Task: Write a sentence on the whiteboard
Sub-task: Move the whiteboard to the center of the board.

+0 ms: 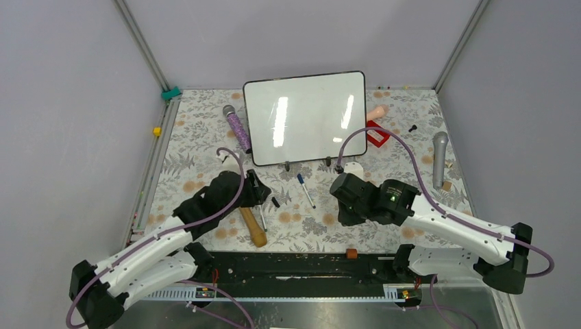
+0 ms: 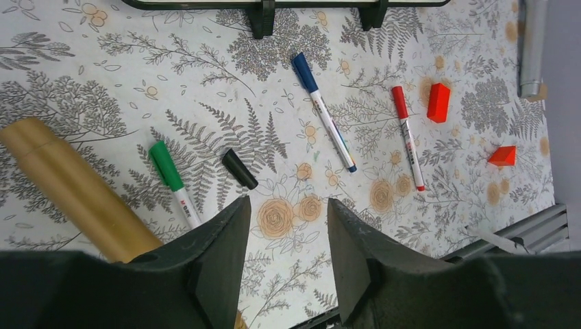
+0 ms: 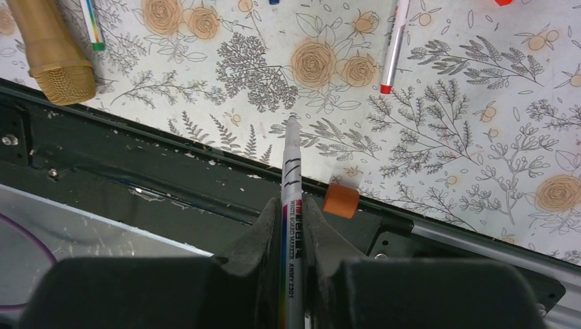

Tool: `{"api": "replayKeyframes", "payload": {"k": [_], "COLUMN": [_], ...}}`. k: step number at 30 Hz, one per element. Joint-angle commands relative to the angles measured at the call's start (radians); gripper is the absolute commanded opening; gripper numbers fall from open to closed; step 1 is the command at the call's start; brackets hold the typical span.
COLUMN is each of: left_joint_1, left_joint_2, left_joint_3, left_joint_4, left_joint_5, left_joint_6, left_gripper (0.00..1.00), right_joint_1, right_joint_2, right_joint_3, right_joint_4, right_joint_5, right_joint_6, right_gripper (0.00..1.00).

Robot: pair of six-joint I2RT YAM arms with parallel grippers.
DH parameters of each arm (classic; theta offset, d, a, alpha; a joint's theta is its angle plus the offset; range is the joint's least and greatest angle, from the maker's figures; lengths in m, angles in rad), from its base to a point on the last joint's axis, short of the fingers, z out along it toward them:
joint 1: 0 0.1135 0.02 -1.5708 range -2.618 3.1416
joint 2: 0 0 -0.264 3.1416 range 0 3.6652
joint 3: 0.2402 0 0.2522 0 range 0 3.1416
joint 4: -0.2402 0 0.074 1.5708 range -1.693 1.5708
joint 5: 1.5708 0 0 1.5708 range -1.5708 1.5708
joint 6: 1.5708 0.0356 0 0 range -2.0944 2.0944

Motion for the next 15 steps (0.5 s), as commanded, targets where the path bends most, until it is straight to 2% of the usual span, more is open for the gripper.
{"api": "replayKeyframes", "payload": {"k": [1, 7, 15], "left_joint_1": [-0.002, -0.003, -0.003], "left_joint_2": [-0.113, -0.235, -0.329], "left_joint_3": [-0.019, -0.022, 0.008], "left_joint_4": [-0.041, -0.125, -0.251], "left_joint_5": [-0.026, -0.036, -0.032], "left_joint_6": [0.046, 0.043, 0.025], "left_gripper": [0.46, 0.47, 0.81], "right_joint_1": [0.003, 0.003, 0.002], "right_joint_2": [0.019, 0.063, 0.078], "right_joint_3": [0.062, 0.102, 0.158], "right_joint_4": [-0.017, -0.03, -0.063], "right_joint_5": [-0.018, -0.048, -0.03], "right_joint_6": [0.037, 0.061, 0.08], "right_gripper": [0.0, 0.0, 0.0]}}
